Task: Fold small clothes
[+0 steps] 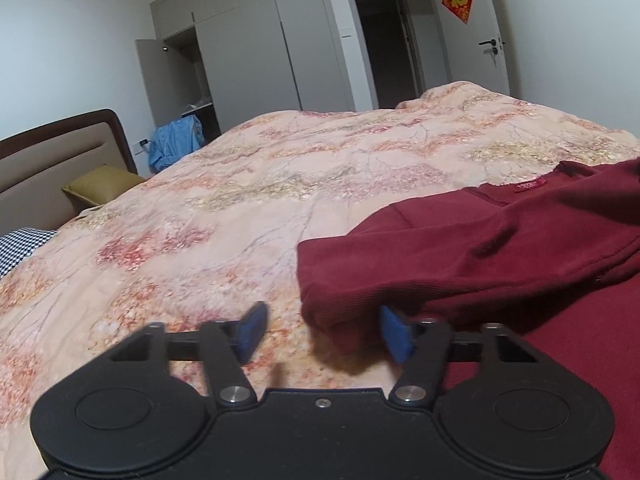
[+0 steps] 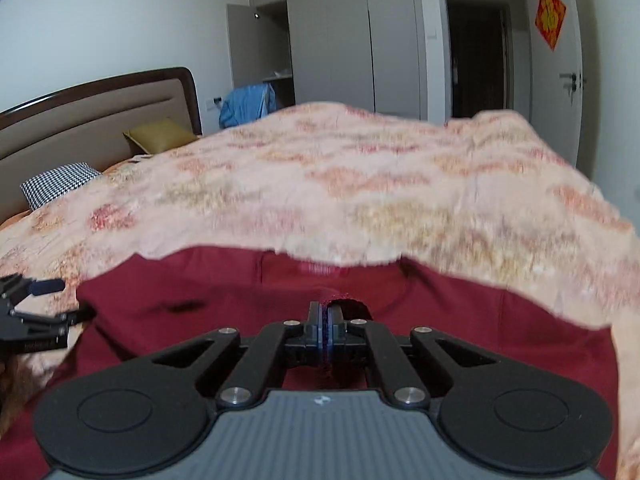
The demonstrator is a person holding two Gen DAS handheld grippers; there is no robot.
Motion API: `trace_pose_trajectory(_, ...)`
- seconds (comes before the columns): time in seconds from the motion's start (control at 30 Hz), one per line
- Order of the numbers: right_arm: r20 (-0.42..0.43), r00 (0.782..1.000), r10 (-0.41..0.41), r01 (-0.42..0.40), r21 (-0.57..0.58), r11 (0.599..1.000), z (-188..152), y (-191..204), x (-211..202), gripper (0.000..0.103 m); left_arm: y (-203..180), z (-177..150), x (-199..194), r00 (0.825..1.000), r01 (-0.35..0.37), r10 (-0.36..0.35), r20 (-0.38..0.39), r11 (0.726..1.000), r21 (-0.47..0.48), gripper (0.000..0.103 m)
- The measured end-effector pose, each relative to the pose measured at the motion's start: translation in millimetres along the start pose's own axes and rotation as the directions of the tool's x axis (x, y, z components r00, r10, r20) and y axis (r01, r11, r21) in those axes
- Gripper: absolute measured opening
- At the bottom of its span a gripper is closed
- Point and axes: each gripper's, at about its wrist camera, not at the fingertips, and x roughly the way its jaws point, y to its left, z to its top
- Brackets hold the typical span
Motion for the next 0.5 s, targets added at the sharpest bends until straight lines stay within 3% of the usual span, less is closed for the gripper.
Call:
trace_pose_trajectory(0.1, -0.019, 0.999, 0.027, -0.027, -0.004, 1.0, -6.4, 6.0, 2.8, 0.003, 4.6, 1.2, 1.1, 1.0, 0.024, -0.024, -0.018, 0.999, -0.04, 0.029)
trace_pose_trajectory(0.17, -0.019, 0.999, 0.028, -0.029, -0.024, 0.999, -8.2, 10.4, 1.1, 0.003, 12.7, 2.6, -2.0, 0.999, 0.038, -0.04, -0.018, 0.992, -0.117, 0.019)
trace_pose_trajectory(0.37, -0.041, 0.998, 0.053, -0.053, -0.007, 0.999, -10.0, 11.7, -0.1, 0.004, 36.7, -8.6, 6.9, 0.992, 0.063, -0.096, -0.083, 0.94, -0.336, 0.017)
trace_pose_trajectory(0.5, -0.089, 0.996, 0.024, -0.023, 0.011, 1.0, -24.2, 3.1, 9.9, 0.011, 41.5, -13.5, 4.4, 0.988, 0.089, -0.13, -0.088, 0.925, -0.369, 0.022)
